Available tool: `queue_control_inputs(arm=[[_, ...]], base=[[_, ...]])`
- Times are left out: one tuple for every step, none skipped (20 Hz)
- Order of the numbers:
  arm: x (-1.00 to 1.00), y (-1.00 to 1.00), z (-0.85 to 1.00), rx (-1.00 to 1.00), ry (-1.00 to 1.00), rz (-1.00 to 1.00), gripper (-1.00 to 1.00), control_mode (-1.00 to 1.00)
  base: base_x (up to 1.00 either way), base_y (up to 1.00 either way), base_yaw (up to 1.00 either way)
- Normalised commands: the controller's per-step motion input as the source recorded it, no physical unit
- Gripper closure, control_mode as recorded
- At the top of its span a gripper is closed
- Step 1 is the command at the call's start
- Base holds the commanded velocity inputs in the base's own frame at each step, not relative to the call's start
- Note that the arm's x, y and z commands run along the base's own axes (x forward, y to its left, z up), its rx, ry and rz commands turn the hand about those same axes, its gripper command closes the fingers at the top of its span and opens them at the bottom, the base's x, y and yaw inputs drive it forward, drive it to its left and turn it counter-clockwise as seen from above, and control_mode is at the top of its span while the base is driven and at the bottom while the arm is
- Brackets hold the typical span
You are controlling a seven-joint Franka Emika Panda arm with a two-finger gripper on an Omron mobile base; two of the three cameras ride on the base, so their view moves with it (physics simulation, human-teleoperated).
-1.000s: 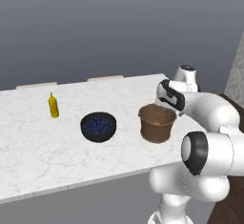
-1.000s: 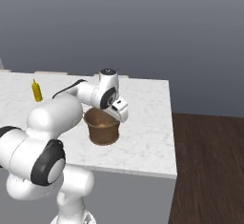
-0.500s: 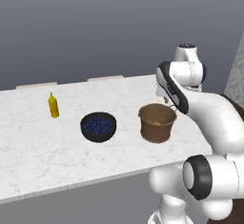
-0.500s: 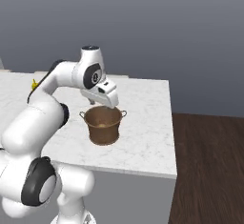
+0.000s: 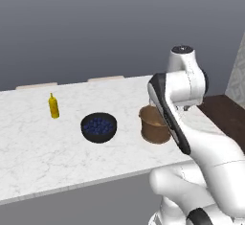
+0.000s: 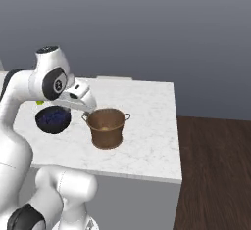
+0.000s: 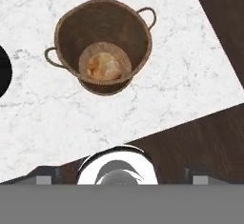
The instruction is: Open the cabinet, pick up the bread from the cabinet and place it in the basket. Then move the basket to the dining counter.
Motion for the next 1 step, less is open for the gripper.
queue_control_inputs(arm=[[-0.04,0.59,0.43,0.00,0.10,0.14,-1.00,-1.00]], base=[[0.00,0.00,0.00]])
